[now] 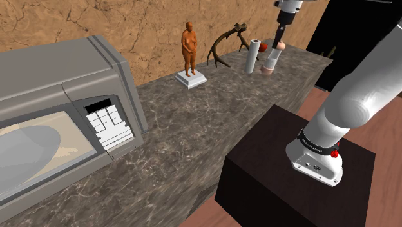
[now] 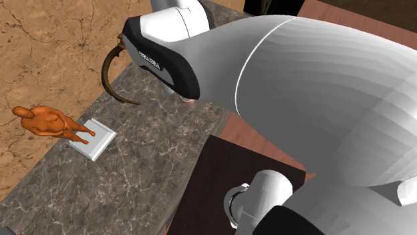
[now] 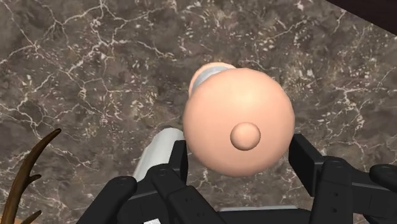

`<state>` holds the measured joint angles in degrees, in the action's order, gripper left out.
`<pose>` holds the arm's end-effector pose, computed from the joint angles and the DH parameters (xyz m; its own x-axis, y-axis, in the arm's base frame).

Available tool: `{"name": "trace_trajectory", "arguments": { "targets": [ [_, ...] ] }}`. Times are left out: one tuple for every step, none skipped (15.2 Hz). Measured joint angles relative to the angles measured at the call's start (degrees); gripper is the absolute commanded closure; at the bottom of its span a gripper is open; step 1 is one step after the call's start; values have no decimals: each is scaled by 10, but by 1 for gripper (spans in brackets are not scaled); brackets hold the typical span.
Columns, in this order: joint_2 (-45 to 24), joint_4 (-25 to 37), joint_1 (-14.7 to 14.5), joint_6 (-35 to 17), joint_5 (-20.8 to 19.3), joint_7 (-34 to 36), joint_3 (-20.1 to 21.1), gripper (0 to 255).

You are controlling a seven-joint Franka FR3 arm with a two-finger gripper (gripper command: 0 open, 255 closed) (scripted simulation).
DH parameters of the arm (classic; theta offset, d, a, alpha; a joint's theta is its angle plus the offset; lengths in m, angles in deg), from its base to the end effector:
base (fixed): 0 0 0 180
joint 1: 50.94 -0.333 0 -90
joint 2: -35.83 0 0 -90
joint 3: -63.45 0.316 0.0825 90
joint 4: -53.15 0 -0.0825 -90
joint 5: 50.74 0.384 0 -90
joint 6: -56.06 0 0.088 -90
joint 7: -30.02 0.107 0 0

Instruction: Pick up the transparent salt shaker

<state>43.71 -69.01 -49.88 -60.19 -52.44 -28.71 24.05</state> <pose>0.3878 -0.3437 0.4541 0.9428 0.3289 0.0539 0.3307 -0.9433 -0.0276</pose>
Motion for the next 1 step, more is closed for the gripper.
{"name": "trace_trajectory", "arguments": {
  "targets": [
    [3,3,0,5,-2,2,1,255]
  ]
}}
